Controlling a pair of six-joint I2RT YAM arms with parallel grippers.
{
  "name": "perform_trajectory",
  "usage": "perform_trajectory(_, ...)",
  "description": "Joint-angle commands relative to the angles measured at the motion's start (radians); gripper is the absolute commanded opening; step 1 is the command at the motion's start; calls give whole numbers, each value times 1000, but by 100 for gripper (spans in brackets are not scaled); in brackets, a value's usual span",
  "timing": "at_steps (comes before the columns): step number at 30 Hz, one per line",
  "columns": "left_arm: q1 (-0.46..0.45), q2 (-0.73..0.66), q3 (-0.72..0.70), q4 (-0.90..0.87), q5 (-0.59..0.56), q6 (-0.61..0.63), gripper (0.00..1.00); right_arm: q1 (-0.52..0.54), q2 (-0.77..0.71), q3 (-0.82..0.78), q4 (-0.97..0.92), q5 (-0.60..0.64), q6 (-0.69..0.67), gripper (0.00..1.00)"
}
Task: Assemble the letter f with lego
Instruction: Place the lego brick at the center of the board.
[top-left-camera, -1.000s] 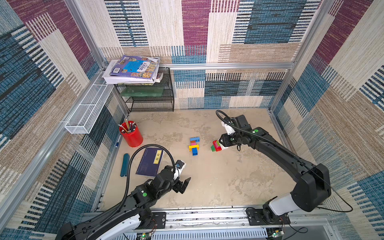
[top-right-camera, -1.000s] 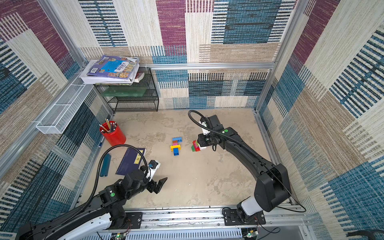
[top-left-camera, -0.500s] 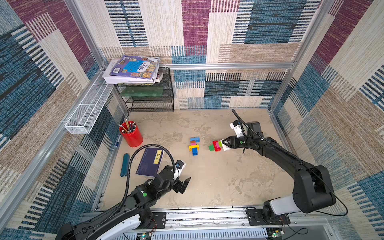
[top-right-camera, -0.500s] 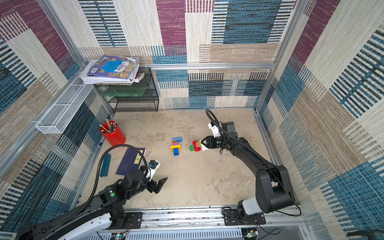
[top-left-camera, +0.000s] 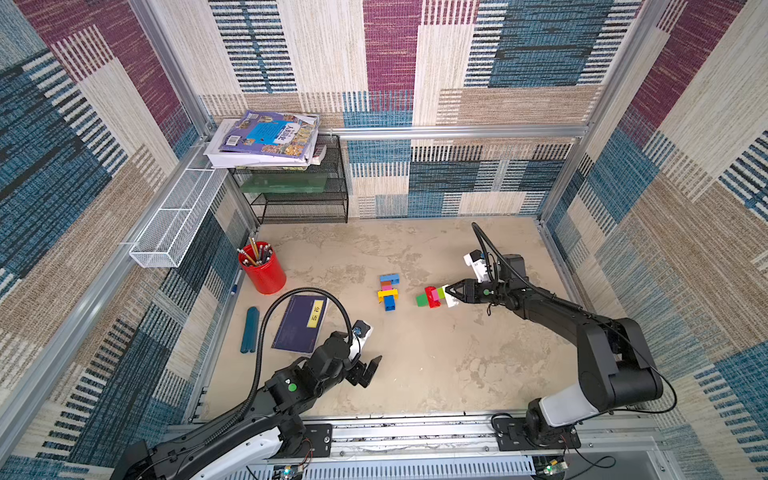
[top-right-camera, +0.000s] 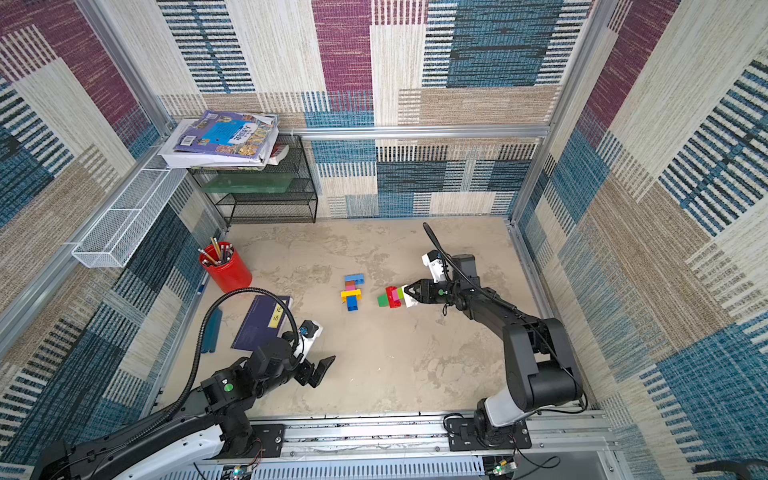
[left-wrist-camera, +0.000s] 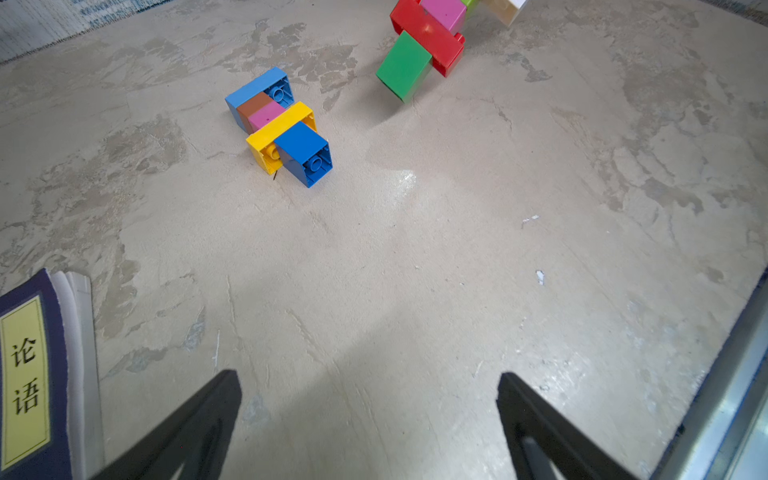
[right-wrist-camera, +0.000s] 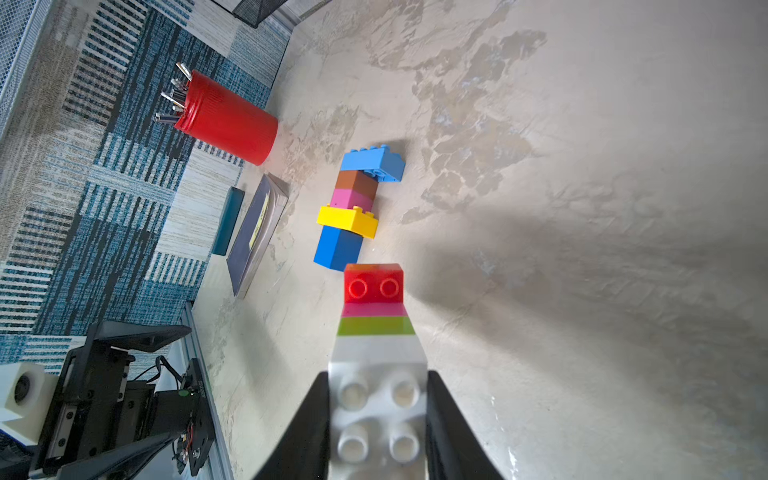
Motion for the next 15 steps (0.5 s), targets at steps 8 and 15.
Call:
perform_trajectory(8,0,19,17,24,-2,-1,99,-10,65,-6,164,-43,74,23)
perform_trajectory(15,0,15,16,23,1,-1,99,-15,113,0,207,-42,105,23)
